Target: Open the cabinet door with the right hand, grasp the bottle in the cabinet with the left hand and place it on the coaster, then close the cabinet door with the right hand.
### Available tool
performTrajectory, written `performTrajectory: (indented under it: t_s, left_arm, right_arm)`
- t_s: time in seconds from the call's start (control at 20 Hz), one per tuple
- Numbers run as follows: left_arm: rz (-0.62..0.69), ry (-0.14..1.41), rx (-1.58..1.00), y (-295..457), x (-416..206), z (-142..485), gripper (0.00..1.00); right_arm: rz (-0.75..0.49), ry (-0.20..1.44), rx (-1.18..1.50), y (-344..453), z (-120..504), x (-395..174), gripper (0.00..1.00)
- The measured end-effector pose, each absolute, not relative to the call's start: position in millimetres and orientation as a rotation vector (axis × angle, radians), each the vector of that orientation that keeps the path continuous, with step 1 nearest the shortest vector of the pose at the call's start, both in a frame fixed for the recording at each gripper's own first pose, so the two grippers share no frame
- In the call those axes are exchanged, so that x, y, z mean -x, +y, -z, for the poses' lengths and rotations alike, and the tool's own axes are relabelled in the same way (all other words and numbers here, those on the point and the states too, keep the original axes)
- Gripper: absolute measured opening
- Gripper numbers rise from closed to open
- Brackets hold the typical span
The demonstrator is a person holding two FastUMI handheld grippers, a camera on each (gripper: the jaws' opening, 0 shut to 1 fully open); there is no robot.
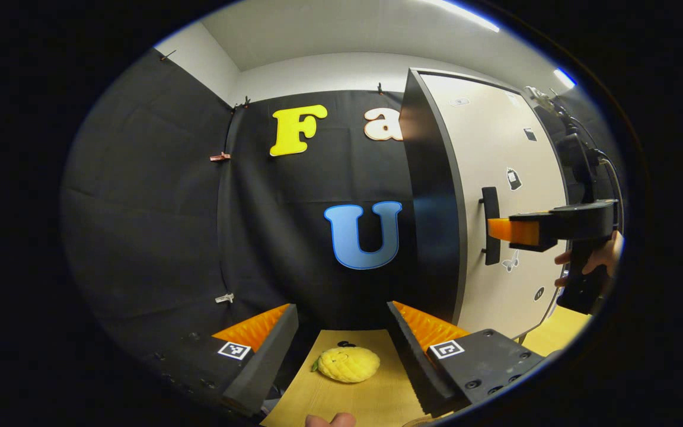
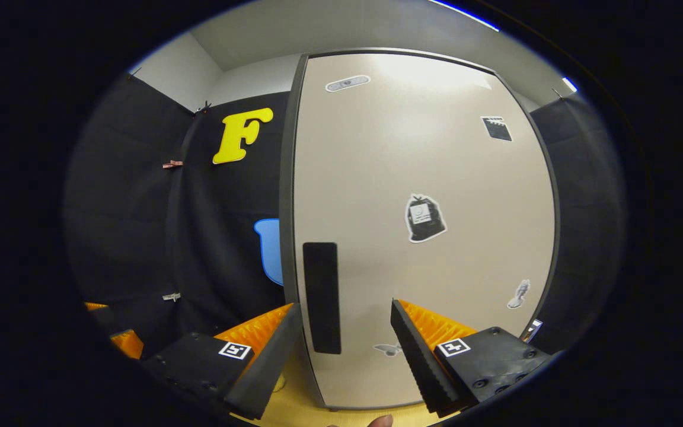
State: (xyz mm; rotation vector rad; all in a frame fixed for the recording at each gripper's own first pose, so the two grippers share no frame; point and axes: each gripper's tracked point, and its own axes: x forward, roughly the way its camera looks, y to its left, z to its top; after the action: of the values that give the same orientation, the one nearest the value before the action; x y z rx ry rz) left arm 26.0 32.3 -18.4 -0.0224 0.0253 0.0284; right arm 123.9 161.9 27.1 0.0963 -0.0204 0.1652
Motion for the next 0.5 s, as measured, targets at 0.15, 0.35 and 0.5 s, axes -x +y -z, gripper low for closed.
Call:
performTrajectory:
  t_s: [0.15, 0.35, 0.5]
  left_arm:
    - [-0.033, 0.022, 0.024, 38.3, -20.9, 17.9, 0.94]
    - [-0.052, 0.028, 0.032, 44.8, -8.2, 23.5, 0.94]
    - [-0.068, 0.041, 0.03, 48.9, 4.7, 26.2, 0.94]
  right_arm:
    - [-0.126, -0.007, -0.085, 168.1, -20.6, -144.8, 0.96]
    - [-0.09, 0.025, -0.129, 170.3, -10.9, -159.0, 0.65]
    - [-0.07, -0.016, -0.083, 178.5, -11.7, -166.0, 0.48]
